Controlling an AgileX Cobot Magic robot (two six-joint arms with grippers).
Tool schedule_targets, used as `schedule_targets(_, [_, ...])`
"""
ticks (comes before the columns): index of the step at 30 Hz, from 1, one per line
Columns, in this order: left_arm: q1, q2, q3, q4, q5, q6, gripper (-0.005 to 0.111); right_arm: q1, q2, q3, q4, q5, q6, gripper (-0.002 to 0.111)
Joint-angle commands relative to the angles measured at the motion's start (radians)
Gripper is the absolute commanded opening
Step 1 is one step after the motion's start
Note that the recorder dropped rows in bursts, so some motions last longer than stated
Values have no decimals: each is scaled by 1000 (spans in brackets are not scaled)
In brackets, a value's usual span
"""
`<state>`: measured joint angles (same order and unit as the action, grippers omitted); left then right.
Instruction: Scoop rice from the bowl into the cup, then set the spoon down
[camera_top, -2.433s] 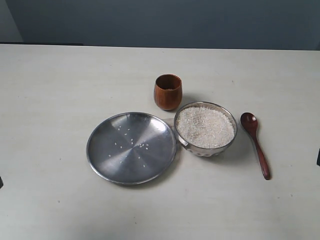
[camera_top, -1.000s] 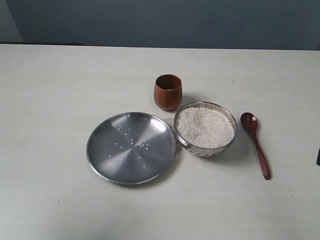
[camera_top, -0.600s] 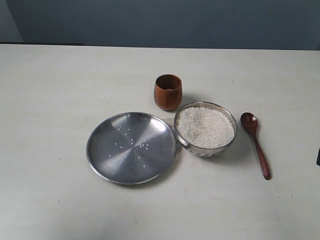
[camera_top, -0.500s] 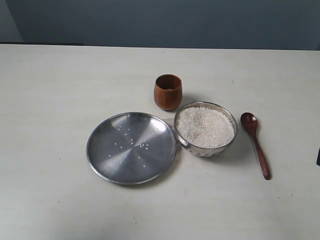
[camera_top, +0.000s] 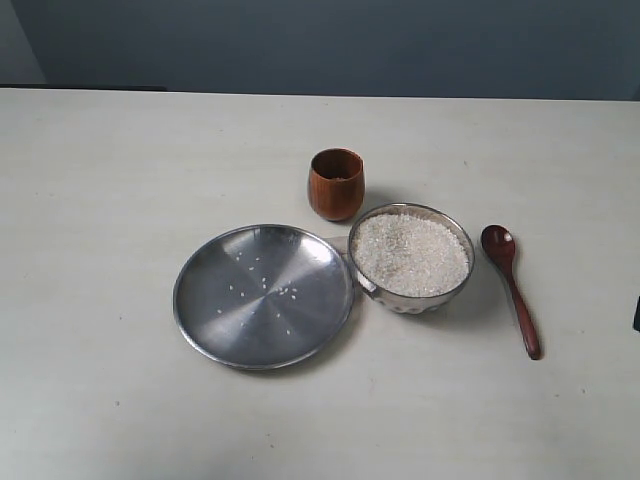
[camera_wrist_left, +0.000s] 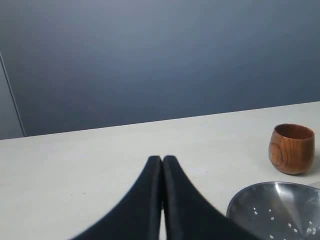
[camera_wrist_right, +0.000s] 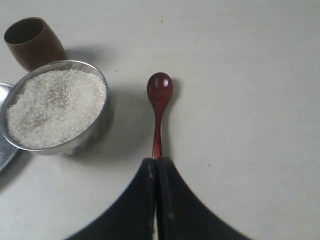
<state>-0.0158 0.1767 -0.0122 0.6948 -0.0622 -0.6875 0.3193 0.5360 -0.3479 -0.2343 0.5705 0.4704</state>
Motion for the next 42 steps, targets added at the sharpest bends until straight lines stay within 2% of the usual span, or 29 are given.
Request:
schedule_targets(1, [-7,-8,-5,-58,18,44,0,-5,-7,4,-2,-1,0,0])
schedule_targets(19, [-7,-8,-5,-31,12,41,0,-5,-7,4,-2,1,0,0])
schedule_targets(22, [-7,-8,-5,-66,17,45,0,-5,-7,4,-2,-1,0,0])
schedule_targets(25, [-7,-8,-5,-159,33,125,0,-5,-7,4,-2,-1,0,0])
schedule_targets(32, [-7,-8,-5,-480,74,478,0,-5,-7,4,-2,-1,0,0])
schedule_targets(35, [-7,-8,-5,-529,85,559,0,-5,-7,4,-2,-1,0,0])
schedule_targets(42, [-7,-8,-5,-522,89,559,0,-5,-7,4,-2,-2,0,0])
